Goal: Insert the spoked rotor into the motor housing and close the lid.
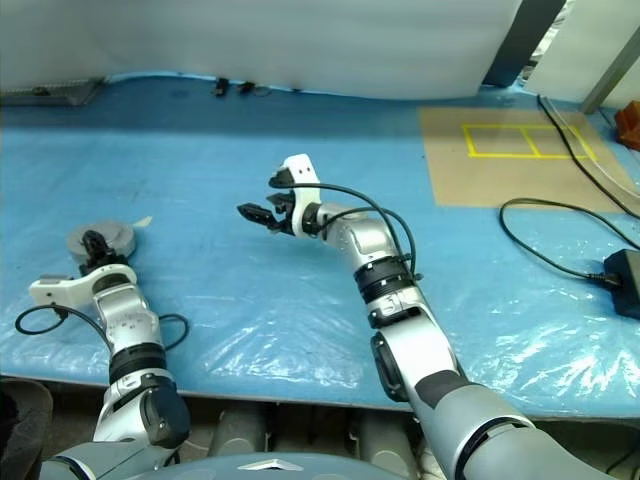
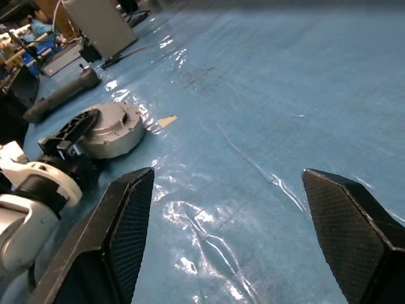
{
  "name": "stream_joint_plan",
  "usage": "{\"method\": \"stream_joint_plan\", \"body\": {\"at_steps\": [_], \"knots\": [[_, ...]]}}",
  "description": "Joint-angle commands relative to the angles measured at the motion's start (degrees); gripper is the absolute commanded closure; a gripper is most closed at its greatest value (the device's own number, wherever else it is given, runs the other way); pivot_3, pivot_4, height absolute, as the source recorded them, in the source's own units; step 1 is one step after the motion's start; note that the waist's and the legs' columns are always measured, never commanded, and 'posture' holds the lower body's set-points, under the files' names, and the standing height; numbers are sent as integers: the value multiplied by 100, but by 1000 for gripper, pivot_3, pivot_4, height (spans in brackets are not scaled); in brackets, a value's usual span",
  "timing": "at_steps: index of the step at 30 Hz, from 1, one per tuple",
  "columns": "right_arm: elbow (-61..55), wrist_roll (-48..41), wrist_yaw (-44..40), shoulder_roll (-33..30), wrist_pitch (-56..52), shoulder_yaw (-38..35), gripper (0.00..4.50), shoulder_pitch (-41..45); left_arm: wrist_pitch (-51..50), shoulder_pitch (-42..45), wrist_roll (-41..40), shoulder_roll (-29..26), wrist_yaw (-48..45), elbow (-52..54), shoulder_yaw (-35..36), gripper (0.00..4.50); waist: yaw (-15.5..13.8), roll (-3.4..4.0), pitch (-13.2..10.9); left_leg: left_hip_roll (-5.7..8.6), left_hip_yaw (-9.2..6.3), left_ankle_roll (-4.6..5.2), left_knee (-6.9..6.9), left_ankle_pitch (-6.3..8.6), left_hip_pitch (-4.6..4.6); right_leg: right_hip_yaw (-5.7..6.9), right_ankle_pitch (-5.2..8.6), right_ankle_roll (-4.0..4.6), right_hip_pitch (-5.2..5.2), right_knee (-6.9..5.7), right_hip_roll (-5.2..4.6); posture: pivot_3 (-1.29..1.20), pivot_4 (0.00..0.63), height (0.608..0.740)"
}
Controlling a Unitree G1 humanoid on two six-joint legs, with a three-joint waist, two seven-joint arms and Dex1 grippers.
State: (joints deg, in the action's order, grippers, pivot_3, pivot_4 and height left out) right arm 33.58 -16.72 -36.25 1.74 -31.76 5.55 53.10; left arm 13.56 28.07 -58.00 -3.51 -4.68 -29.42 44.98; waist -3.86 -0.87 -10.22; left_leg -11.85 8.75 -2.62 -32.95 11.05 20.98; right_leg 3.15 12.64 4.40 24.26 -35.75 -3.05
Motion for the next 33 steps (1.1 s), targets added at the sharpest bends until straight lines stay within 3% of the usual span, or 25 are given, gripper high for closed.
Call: {"method": "stream_joint_plan", "body": {"at_steps": [1,3,10,14,20,25,33], "knots": [[-268,16,-138,-5,149,11,588,60,155,-109,206,-38,246,-94,103,442,6,5,3,1,0,0,1,0,-5,-2,0,0,-3,-1,0,0,150,740],[-247,43,-166,-30,168,16,588,71,251,-106,287,-34,365,-83,133,58,23,14,7,1,0,0,4,0,-15,-5,1,1,-9,-2,0,0,150,740],[-227,170,-215,-58,267,52,588,20,808,-350,953,-18,1025,260,96,58,168,13,7,4,-12,-2,5,1,-18,-10,5,9,-16,3,0,0,150,740],[-248,228,-258,-50,301,80,588,-17,1015,-785,1893,-39,1566,677,-178,58,203,13,7,0,-14,-10,18,6,-11,-10,1,1,-15,8,5,0,150,740],[-265,357,-276,-79,496,127,588,-107,1156,-1281,2891,-253,1512,1196,-645,58,124,3,4,-1,-9,-8,12,6,-12,-6,13,22,-10,14,5,0,150,740],[-539,426,-370,-168,855,159,588,-280,1025,-1563,3177,-618,607,1811,-1302,58,59,-3,3,1,-10,-5,-5,5,-6,-2,14,24,-11,4,-3,0,150,740],[-1319,588,-701,-817,1612,230,588,-970,-30,-2232,2551,-1318,-2009,2988,-2715,58,-8,-3,3,2,-3,-5,1,5,-5,-3,15,26,-7,5,-2,0,150,740]]}}
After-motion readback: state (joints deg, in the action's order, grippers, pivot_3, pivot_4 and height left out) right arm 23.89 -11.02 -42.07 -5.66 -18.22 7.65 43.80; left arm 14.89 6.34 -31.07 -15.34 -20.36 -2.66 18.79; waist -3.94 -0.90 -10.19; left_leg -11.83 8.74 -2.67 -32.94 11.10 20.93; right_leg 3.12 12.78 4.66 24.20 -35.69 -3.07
